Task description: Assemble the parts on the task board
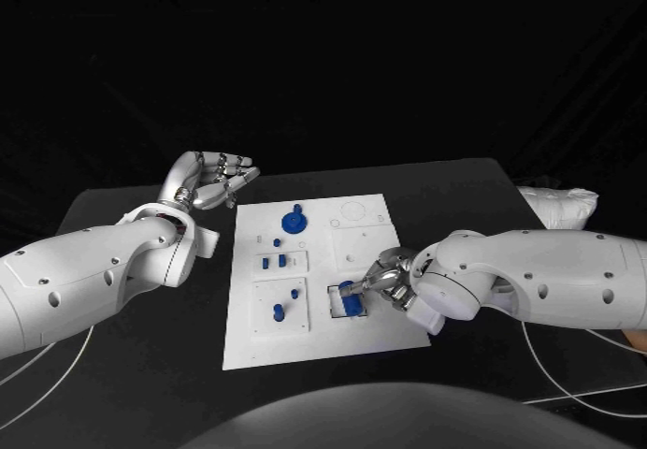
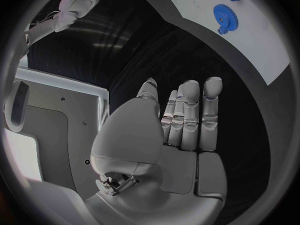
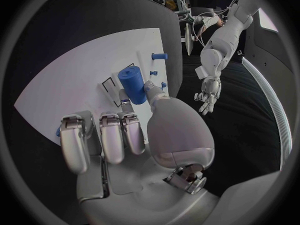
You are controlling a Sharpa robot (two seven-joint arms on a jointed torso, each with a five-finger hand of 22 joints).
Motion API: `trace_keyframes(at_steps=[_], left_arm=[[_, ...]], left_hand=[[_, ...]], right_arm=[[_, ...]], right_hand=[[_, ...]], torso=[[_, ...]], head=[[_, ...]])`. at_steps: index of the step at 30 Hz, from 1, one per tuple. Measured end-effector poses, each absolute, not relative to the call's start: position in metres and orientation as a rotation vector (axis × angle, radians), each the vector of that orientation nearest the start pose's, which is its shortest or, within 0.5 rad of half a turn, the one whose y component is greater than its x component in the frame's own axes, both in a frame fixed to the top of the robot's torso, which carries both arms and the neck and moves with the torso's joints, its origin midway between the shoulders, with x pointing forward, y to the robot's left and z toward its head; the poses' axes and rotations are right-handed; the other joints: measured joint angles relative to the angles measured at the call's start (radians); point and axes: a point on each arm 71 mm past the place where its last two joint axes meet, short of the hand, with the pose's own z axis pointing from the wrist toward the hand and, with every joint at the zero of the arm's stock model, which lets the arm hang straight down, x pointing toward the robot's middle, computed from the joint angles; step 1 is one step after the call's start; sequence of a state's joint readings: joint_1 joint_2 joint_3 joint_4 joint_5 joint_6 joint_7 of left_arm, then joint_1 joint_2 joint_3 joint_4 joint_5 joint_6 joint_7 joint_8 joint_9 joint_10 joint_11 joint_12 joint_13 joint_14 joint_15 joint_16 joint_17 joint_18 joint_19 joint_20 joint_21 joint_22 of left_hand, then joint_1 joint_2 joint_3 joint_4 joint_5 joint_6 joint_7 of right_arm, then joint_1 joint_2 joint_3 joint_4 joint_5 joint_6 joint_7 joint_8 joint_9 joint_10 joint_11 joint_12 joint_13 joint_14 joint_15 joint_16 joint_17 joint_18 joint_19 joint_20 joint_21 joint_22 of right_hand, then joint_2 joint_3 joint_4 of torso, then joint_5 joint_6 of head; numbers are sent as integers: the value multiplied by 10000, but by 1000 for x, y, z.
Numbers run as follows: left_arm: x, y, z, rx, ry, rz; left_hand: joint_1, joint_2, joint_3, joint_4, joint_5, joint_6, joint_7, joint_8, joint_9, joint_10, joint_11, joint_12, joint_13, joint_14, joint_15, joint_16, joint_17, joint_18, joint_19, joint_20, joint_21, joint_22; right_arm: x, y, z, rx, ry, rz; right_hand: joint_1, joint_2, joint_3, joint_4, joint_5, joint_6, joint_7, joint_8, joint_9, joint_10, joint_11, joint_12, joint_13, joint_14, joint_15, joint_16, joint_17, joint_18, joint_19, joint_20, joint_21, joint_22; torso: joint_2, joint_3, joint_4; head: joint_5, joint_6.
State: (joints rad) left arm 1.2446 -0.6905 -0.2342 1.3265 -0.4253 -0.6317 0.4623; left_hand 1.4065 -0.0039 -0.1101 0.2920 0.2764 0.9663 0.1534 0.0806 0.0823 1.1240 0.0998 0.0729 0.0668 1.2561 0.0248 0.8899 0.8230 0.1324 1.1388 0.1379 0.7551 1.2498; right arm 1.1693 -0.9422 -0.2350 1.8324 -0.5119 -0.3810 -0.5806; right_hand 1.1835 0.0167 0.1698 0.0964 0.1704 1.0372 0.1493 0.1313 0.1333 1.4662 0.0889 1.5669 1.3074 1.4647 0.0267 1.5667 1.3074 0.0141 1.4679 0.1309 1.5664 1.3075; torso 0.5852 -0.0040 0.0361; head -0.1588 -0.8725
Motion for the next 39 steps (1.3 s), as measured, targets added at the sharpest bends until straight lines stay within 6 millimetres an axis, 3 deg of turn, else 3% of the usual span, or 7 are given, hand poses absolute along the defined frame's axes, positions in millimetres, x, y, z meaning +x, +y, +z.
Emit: trace_keyframes(at_steps=[21,39], left_arm=[[508,198,-215,-5737,13888,-11294],[508,199,-215,-5736,13899,-11291]], left_hand=[[0,0,0,0,0,0,0,0,0,0,0,0,0,0,0,0,2,0,0,0,0,0],[0,0,1,0,0,0,0,0,0,0,0,0,0,0,0,1,-6,-1,0,0,0,0]], right_arm=[[367,-191,-282,9739,24663,5656],[369,-187,-282,9644,24669,5656]], right_hand=[[41,-43,-100,-66,-144,16,-17,-25,-4,0,0,0,-1,0,0,0,-1,1,0,0,0,-2],[38,-45,-321,20,-294,-272,123,-200,-45,0,0,0,-1,0,0,0,-1,0,0,0,0,6]], torso=[[3,-4,3],[6,0,1]], head=[[-8,0],[25,0]])
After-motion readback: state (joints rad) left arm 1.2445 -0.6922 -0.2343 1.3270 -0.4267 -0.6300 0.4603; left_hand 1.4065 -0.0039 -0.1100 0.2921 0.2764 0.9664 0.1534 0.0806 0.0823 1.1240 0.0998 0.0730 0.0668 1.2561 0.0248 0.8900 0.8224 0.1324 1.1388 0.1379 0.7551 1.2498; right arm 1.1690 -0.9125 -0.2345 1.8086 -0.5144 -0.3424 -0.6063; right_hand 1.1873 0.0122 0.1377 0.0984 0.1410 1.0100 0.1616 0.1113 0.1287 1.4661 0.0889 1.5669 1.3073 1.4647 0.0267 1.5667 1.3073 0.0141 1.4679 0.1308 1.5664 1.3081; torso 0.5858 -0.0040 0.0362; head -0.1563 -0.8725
